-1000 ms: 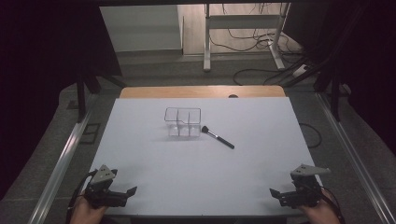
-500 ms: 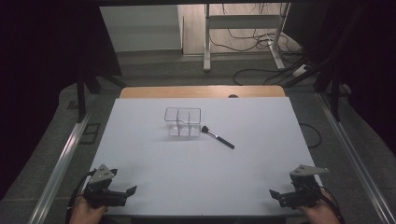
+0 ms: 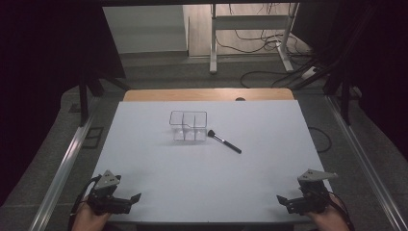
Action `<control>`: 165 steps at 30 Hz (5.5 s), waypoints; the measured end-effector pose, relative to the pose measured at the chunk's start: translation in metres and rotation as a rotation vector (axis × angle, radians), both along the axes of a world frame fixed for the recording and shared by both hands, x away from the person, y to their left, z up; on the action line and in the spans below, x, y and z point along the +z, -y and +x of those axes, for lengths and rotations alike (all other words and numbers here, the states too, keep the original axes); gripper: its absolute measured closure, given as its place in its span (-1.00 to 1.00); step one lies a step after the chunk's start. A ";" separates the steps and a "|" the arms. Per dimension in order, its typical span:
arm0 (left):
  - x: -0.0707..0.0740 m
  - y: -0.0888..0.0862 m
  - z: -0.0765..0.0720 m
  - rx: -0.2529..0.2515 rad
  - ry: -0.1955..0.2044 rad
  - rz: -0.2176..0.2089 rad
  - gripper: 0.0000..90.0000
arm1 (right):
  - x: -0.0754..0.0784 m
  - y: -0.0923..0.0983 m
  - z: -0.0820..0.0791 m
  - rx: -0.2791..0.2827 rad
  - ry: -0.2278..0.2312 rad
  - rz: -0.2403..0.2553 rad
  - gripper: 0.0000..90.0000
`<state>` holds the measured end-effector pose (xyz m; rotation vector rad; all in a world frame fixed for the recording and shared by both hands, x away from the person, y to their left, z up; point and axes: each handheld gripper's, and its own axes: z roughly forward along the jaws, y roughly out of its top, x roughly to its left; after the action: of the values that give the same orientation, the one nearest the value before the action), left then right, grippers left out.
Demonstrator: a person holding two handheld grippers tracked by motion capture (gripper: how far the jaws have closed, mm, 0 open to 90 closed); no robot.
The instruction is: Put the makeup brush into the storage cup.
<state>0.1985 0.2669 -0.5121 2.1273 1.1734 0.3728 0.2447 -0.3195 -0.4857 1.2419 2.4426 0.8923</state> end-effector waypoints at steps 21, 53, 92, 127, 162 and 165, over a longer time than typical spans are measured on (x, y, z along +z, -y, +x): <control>0.000 0.001 0.001 -0.010 -0.002 0.010 -0.97 | 0.001 -0.015 0.008 0.022 -0.014 -0.007 -1.00; 0.000 0.000 0.002 -0.005 0.011 0.009 -1.00 | 0.012 -0.030 0.025 0.049 -0.010 -0.001 -1.00; -0.001 0.001 0.003 -0.010 -0.003 0.013 -1.00 | 0.019 -0.051 0.058 0.077 -0.016 -0.056 -1.00; -0.002 0.002 0.003 -0.016 -0.006 0.016 -1.00 | 0.024 -0.067 0.090 0.103 -0.034 -0.078 -1.00; -0.004 0.003 0.004 -0.023 -0.017 0.020 -1.00 | 0.023 -0.089 0.123 0.128 -0.044 -0.124 -1.00; -0.004 0.003 0.004 -0.023 -0.017 0.020 -1.00 | 0.024 -0.091 0.126 0.134 -0.045 -0.135 -1.00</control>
<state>0.2024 0.2639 -0.5157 2.1638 1.1580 0.3583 0.3710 -0.2285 -0.4619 1.0743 2.5986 0.7251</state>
